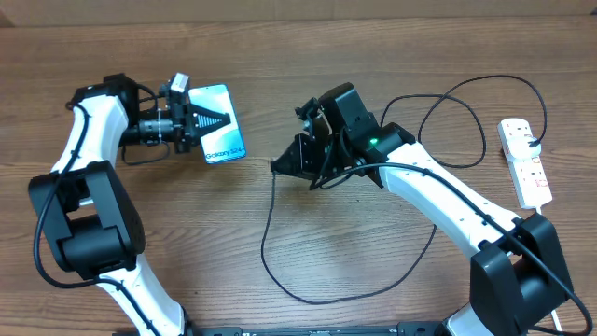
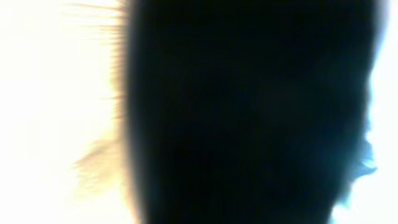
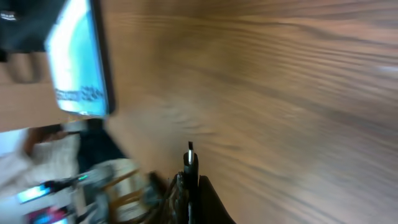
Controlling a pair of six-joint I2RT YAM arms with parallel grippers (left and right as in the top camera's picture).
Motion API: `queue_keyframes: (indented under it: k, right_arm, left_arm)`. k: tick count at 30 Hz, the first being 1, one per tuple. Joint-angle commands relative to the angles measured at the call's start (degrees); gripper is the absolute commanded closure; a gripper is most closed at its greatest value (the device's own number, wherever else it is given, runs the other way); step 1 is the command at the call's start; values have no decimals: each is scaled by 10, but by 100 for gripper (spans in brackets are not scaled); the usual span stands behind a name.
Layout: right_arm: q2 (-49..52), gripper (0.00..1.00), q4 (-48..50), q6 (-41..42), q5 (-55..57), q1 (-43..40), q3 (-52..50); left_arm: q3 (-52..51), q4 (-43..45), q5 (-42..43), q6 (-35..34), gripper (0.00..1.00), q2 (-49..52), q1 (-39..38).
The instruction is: Plug charger to phone and switch on socket
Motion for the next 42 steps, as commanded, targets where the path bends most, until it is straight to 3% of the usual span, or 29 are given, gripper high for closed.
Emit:
queue_keyframes:
  k: [1,6,12,20,22,26,30,33,42]
  right_arm:
    - [-4,96,-41,-44,154,-1,6]
    - [-3,96,-86,-43,289,-1,-6]
    - [30,97,-100,2,320,7,-8]
    - [146,96,-84,55,350,44,-7]
    - [177,80,-80,69,325,45,0]
    - [191,75,-86,77,321,44,10]
    - [191,76,-88,78,322,44,11]
    - [191,87,-92,78,323,44,12]
    - [191,87,-108,80,306,44,12]
  left_arm:
    - [0,16,-115,-63,96,-8,7]
    - [0,22,-166,-97,96,-8,5]
    - [0,25,-166,-98,96,-8,3]
    - [0,26,-166,-97,96,-8,-9]
    - [0,25,-166,-97,96,-8,-13]
    - [0,25,-166,-97,96,-8,-16]
    - [0,26,-166,-97,96,-8,-16]
    - [0,28,-166,-97,96,-8,-16]
    - [0,28,-166,-97,96,-8,-16]
